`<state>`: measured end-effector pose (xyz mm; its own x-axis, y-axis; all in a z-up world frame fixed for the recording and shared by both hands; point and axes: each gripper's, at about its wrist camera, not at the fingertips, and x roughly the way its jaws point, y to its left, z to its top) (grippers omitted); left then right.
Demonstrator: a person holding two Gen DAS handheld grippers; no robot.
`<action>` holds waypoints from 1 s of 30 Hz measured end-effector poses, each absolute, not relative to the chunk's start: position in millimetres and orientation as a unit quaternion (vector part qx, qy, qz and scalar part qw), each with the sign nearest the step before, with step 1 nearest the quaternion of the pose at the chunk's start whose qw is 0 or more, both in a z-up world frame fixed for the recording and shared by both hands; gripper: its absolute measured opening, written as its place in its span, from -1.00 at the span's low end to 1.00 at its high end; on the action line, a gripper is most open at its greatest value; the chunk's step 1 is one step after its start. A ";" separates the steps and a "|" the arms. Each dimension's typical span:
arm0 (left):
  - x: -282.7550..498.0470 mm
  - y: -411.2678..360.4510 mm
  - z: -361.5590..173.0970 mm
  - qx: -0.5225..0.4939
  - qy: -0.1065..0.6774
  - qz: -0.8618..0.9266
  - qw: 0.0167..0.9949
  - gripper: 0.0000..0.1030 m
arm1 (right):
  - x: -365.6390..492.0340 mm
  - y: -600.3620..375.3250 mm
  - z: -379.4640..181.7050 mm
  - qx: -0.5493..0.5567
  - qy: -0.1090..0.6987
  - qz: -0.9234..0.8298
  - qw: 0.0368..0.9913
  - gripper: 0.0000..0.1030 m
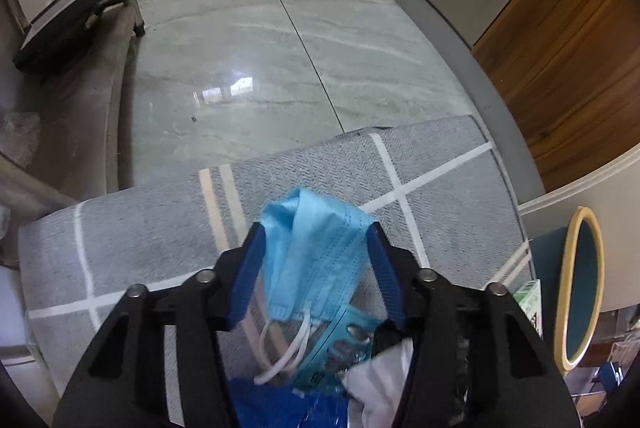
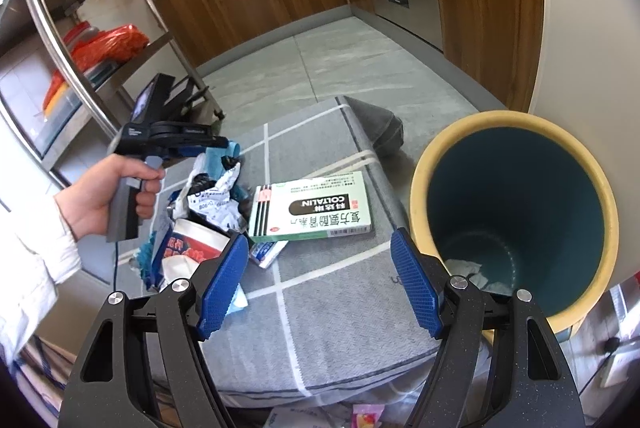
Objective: Collect trash
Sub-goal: 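Move the left gripper back to the pile and grasp the blue mask, then lift the blue mask with the left gripper while the right gripper grasps the black bag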
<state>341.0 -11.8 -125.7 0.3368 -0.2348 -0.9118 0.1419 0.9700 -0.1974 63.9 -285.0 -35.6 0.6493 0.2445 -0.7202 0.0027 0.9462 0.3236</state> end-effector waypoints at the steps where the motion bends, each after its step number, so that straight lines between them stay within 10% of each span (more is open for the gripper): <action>1: 341.8 -14.6 -128.7 -0.034 0.568 -0.116 0.814 -0.50 | 64.5 -285.5 -36.1 0.150 0.414 0.067 0.895 0.45; 6: 336.1 -18.3 -117.2 0.005 0.555 -0.102 0.825 -0.82 | 66.6 -290.3 -38.8 0.158 0.413 0.065 0.894 0.45; 30: 165.1 51.1 40.0 -0.120 0.409 -0.119 0.897 -0.82 | 98.1 -205.8 -35.1 0.125 0.401 0.159 0.894 0.45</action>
